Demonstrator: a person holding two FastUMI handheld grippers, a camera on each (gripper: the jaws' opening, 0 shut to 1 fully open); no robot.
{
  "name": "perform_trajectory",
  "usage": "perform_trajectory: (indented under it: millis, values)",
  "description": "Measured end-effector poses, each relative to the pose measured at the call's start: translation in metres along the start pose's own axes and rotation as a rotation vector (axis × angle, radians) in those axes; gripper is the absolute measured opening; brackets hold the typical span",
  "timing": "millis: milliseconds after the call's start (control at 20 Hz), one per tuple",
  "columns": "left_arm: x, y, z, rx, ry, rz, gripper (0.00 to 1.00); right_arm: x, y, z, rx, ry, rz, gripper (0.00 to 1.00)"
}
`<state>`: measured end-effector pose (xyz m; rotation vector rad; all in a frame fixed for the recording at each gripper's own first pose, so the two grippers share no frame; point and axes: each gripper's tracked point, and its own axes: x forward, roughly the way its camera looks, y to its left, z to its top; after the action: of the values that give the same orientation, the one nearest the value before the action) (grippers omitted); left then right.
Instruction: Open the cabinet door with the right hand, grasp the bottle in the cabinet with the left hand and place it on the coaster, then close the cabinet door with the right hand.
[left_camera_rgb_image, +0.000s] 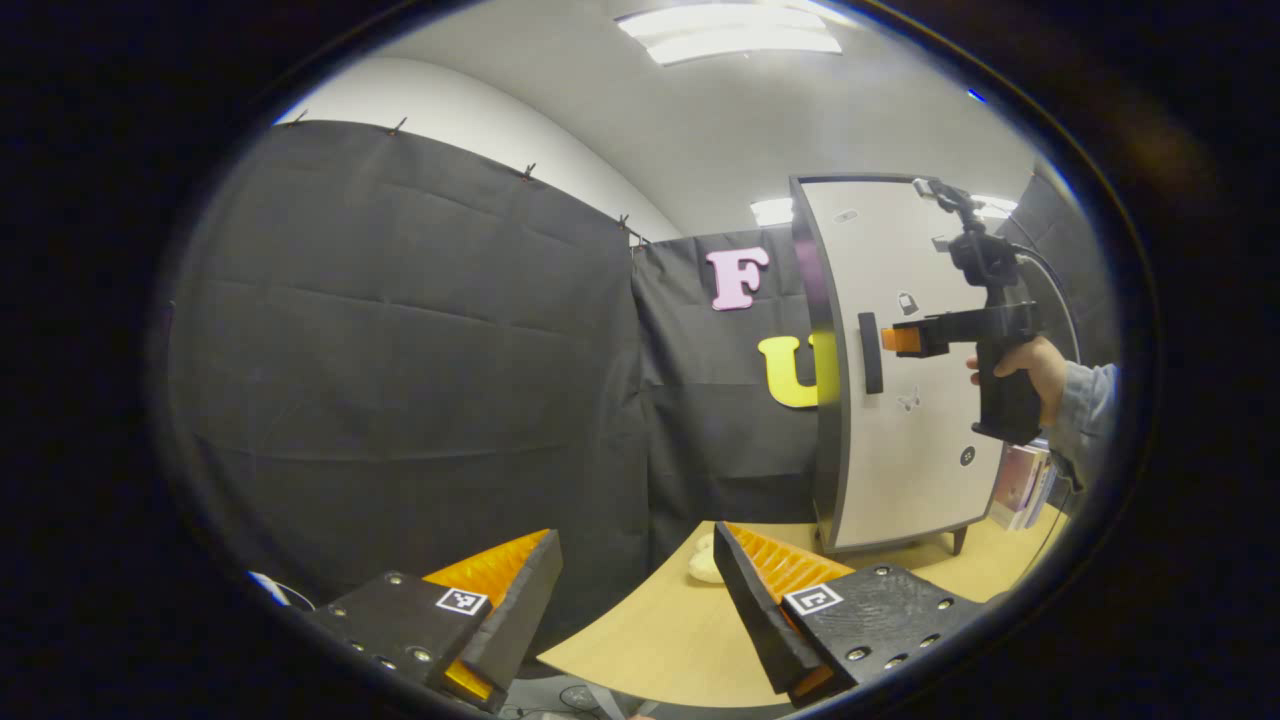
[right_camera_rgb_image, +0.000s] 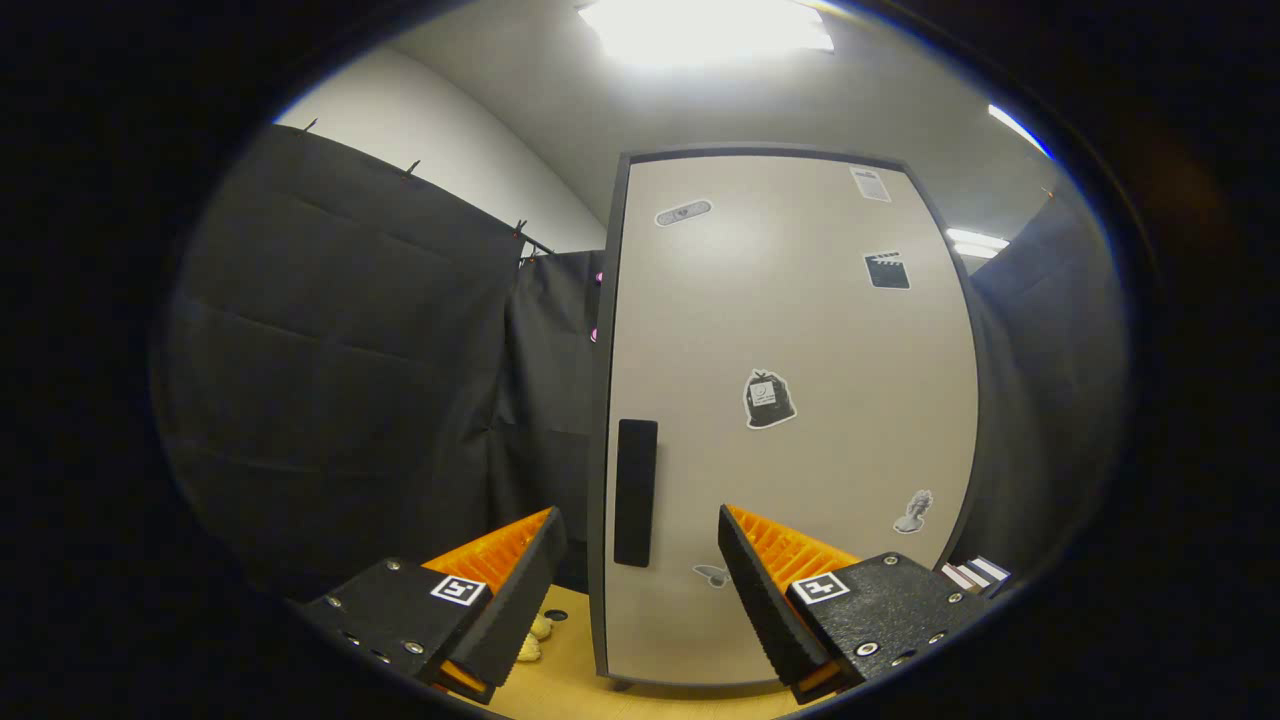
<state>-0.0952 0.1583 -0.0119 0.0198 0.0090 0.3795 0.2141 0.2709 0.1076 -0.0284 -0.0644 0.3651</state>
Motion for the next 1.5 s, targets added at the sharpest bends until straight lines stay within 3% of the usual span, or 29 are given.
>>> perform_trajectory:
  millis: [250, 600, 800, 850, 900, 1000, 1500]
  values:
    - [-0.005, 0.016, -0.003, -0.008, 0.005, 0.030, 0.91, 0.048, 0.004, -0.011, -0.017, 0.050, -0.027, 0.90]
    - [-0.008, 0.035, -0.009, -0.010, 0.019, 0.059, 0.89, 0.091, 0.004, -0.034, -0.022, 0.153, -0.065, 0.65]
    - [-0.006, 0.038, -0.009, -0.006, 0.019, 0.059, 0.89, 0.098, 0.005, -0.042, 0.031, 0.191, -0.084, 0.57]
    - [-0.006, 0.039, -0.009, -0.004, 0.017, 0.057, 0.89, 0.100, 0.003, -0.044, 0.046, 0.189, -0.098, 0.53]
    - [-0.006, 0.038, -0.008, -0.003, 0.013, 0.053, 0.89, 0.097, 0.002, -0.042, 0.063, 0.190, -0.103, 0.35]
    - [-0.005, 0.035, -0.006, 0.002, 0.009, 0.041, 0.91, 0.094, 0.002, -0.042, 0.063, 0.203, -0.097, 0.30]
    - [0.006, -0.001, 0.002, -0.005, -0.021, -0.066, 0.89, 0.058, 0.013, -0.030, 0.069, 0.215, 0.032, 0.25]
